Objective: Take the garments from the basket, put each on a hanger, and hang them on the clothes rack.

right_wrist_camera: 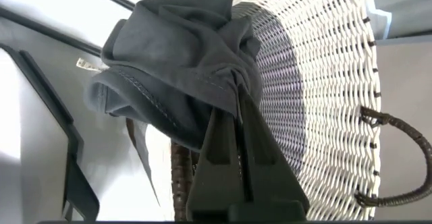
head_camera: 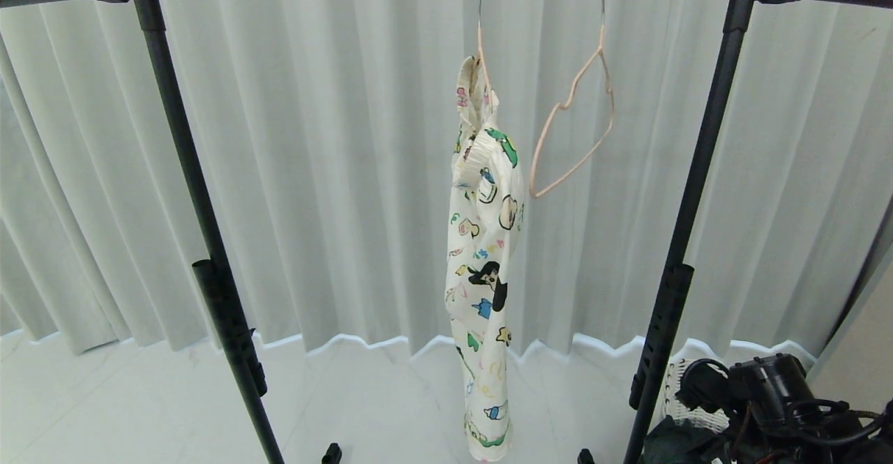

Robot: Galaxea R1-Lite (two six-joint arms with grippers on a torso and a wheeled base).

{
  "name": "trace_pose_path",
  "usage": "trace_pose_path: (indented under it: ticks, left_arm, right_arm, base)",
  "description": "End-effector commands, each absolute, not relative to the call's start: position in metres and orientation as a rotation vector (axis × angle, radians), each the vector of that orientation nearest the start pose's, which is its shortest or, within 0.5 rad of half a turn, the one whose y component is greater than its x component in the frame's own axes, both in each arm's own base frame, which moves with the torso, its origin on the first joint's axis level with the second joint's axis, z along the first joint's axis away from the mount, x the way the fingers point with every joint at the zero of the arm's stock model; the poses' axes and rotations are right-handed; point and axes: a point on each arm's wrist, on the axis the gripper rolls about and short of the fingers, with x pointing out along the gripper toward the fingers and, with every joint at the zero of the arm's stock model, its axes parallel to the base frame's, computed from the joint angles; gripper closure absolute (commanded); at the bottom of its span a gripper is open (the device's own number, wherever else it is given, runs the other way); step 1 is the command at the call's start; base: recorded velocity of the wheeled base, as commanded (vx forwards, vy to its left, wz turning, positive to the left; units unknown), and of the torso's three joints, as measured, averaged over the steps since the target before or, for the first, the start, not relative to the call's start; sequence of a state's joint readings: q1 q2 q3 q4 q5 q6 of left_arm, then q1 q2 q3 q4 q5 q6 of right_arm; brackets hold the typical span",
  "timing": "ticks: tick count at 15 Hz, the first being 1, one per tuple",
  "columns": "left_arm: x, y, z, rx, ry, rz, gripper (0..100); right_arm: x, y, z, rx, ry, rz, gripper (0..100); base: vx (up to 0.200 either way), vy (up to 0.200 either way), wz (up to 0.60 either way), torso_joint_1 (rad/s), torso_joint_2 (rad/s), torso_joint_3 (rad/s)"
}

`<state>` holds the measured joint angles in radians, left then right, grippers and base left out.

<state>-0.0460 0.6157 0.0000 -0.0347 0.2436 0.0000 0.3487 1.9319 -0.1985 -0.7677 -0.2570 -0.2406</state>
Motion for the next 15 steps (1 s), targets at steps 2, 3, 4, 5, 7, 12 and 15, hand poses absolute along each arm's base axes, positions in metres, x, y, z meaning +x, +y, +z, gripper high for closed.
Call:
trace_pose_path:
  ticks: [2, 3, 4, 5, 7, 12, 15]
  left_arm:
    - [0.025, 0.004, 0.079, 0.079, 0.556, 0.192, 0]
    - [0.025, 0.004, 0.079, 0.080, 0.556, 0.190, 0]
    - [0.025, 0.004, 0.078, 0.080, 0.558, 0.189, 0]
    - [0.025, 0.004, 0.079, 0.076, 0.555, 0.185, 0]
    - [0.024, 0.004, 0.079, 0.066, 0.545, 0.168, 0]
    - [0.023, 0.003, 0.079, 0.054, 0.528, 0.140, 0]
    - [0.019, 0.002, 0.080, 0.029, 0.485, 0.076, 0]
  right_arm:
    - [0.199, 0.068, 0.034, -0.478, 0.808, 0.188, 100]
    - [0.202, 0.070, 0.044, -0.466, 0.758, 0.187, 100]
    - [0.207, 0.071, 0.056, -0.451, 0.705, 0.180, 100]
    - [0.211, 0.073, 0.067, -0.444, 0.675, 0.177, 100]
    - [0.219, 0.081, 0.105, -0.431, 0.643, 0.191, 100]
    - [0.194, 0.134, 0.207, -0.238, 0.618, 0.340, 100]
    - [0.175, 0.152, 0.250, -0.142, 0.593, 0.414, 100]
  base:
    - [0.000, 0.000, 0.00, 0.000, 0.00, 0.000]
    - [0.000, 0.000, 0.00, 0.000, 0.00, 0.000]
    - [0.000, 0.000, 0.00, 0.000, 0.00, 0.000]
    - [0.000, 0.000, 0.00, 0.000, 0.00, 0.000]
    - [0.000, 0.000, 0.00, 0.000, 0.00, 0.000]
    - [0.000, 0.000, 0.00, 0.000, 0.00, 0.000]
    - [0.000, 0.000, 0.00, 0.000, 0.00, 0.000]
